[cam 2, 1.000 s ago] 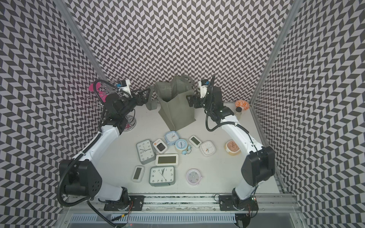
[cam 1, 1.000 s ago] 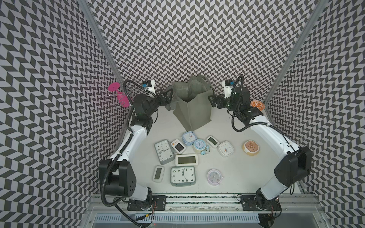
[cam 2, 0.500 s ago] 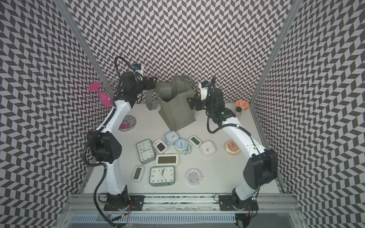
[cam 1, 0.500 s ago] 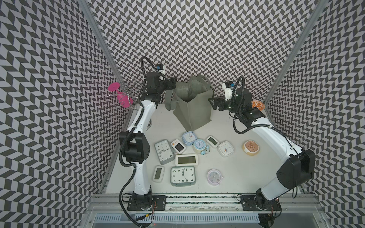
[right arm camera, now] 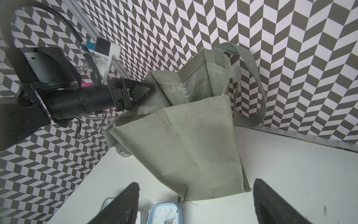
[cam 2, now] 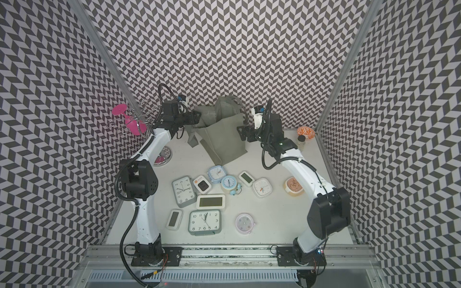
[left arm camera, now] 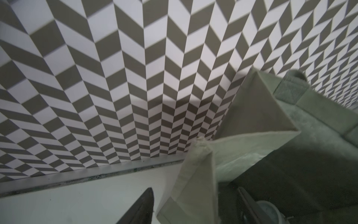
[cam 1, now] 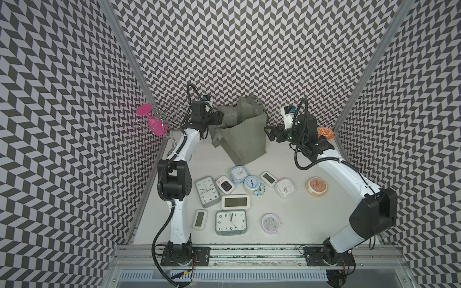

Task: Put the alarm clock into the canvas bag
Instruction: Pick up the canvas bag from the center of the board.

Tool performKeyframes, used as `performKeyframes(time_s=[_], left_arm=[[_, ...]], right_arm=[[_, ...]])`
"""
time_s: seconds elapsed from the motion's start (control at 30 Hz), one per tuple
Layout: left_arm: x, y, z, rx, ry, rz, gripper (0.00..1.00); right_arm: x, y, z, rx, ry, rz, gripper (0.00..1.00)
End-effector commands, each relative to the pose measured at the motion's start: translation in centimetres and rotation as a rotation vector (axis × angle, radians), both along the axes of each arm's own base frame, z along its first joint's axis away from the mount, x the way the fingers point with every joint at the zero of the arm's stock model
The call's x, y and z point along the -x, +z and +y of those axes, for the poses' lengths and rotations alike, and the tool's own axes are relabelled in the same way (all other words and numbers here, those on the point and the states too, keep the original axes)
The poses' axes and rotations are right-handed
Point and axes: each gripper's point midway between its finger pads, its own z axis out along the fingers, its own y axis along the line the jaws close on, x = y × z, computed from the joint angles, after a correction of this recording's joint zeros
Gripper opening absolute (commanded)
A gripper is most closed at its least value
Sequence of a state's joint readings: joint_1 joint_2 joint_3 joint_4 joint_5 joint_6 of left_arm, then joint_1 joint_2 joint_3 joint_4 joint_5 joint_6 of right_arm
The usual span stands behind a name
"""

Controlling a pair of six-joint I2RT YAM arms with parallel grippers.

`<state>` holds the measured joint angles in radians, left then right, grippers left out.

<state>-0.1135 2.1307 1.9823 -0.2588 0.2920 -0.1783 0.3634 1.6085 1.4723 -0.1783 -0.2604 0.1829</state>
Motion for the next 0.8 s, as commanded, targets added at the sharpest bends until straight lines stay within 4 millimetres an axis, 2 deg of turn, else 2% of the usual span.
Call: performKeyframes(time_s=[0.0, 0.17, 0.23, 0.3, 0.43, 0.53, 0.6, 0.63, 0.77], left_arm=[[1.0, 2.1, -0.4, 0.057, -0.058, -0.046, 0.5], [1.7, 4.2, -1.2, 0.091, -0.136, -0.087, 0.25], [2.0, 5.6, -1.7, 0.109, -0.174, -0.115, 0.1], [2.3, 7.4, -2.2, 0.126, -0.206, -0.155, 0.0], [3.5, 12.5, -3.1, 0.139, -0.249, -0.293, 0.0], [4.5, 15.5, -3.7, 0.127, -0.272, -0.375, 0.0], [5.0, 16.9, -3.8, 0.127, -0.284, -0.409, 0.0], [5.2, 17.2, -3.8, 0.127, -0.284, -0.416, 0.0], [6.4, 18.1, -4.0, 0.126, -0.309, -0.45, 0.0]], right_arm=[[0.3, 1.7, -0.2, -0.016, 0.006, -0.059, 0.89], [0.7, 2.0, -0.5, -0.017, -0.006, -0.065, 0.89], [0.9, 2.3, -0.7, -0.019, -0.011, -0.069, 0.89], [1.1, 2.5, -1.0, -0.022, -0.016, -0.073, 0.89], [1.9, 2.2, -1.9, -0.023, -0.024, -0.072, 0.89], [2.6, 1.4, -3.2, -0.026, -0.041, -0.057, 0.89], [3.3, 0.5, -4.3, -0.034, -0.057, -0.042, 0.9], [3.6, 0.4, -4.9, -0.035, -0.067, -0.04, 0.9], [5.3, -2.3, -6.8, 0.0, -0.123, 0.02, 0.95]])
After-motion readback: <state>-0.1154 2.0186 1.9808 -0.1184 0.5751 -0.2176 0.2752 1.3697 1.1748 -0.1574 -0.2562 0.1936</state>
